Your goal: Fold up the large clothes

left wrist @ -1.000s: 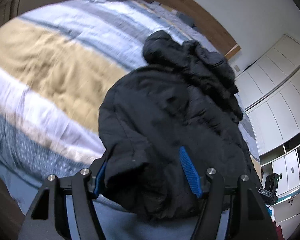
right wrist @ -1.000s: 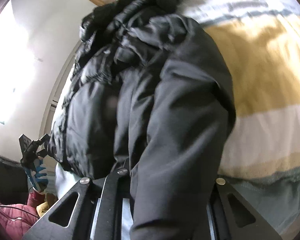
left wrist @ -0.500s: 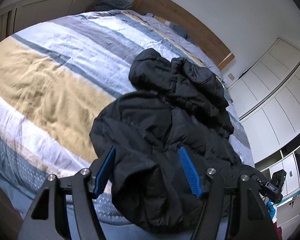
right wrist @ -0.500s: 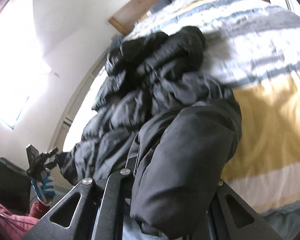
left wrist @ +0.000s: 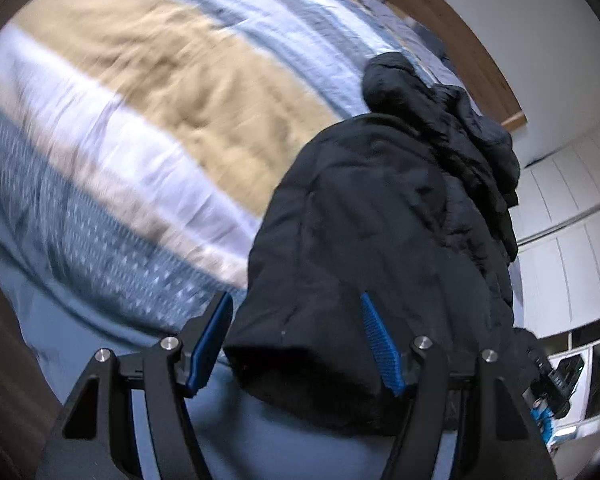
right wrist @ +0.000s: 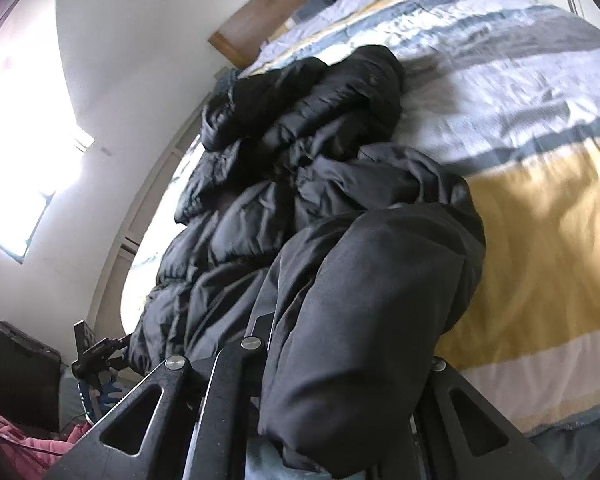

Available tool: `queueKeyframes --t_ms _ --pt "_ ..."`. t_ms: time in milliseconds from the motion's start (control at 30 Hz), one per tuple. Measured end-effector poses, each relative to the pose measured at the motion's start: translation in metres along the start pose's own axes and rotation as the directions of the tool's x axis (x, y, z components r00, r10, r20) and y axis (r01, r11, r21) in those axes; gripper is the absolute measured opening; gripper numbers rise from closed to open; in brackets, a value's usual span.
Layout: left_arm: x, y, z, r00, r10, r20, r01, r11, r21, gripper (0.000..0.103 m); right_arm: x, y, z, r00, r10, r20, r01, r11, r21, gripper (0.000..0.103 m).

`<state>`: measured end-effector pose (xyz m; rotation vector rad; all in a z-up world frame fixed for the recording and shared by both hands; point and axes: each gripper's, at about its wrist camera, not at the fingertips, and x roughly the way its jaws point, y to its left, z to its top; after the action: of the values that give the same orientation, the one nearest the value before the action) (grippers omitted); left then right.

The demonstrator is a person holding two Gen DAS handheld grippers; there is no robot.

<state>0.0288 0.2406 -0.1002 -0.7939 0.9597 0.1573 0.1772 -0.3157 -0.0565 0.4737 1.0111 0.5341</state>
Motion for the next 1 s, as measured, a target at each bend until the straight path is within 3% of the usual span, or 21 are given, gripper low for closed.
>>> queueKeyframes --t_ms 133,167,267,567,767,1000 --pt "0.012 0.001 -0.01 0.999 -0.023 -0.044 0.022 1.0 -0.022 0.06 0.003 0.0 -0.005 0.999 -0.037 -0.015 0.037 0.999 0.005 0.013" --pt "0.015 -0.002 -0.012 0.998 -0.032 -0.053 0.031 0.999 -0.023 0.049 0.004 0.001 -0.005 0.999 -0.046 -0.017 0.046 0.999 0.006 0.013" --pt "0.025 -0.008 -0.013 0.997 -0.048 -0.068 0.046 0.998 -0.043 0.04 0.007 0.004 -0.005 0.998 -0.066 -0.017 0.066 0.998 0.006 0.013" --pt "0.034 -0.02 0.0 0.991 -0.115 -0.071 0.107 0.988 -0.114 0.035 0.013 0.012 -0.003 0.995 -0.101 -0.028 0.101 0.995 -0.008 0.013" --pt "0.021 -0.052 -0.001 0.979 -0.191 -0.067 0.187 0.98 -0.062 0.033 0.013 0.01 -0.003 0.995 -0.093 -0.021 0.093 0.996 -0.005 0.013" --pt "0.025 -0.08 0.013 0.976 -0.207 -0.067 0.206 0.978 -0.018 0.033 0.014 0.019 0.004 0.997 -0.072 0.008 0.072 0.997 -0.037 0.009"
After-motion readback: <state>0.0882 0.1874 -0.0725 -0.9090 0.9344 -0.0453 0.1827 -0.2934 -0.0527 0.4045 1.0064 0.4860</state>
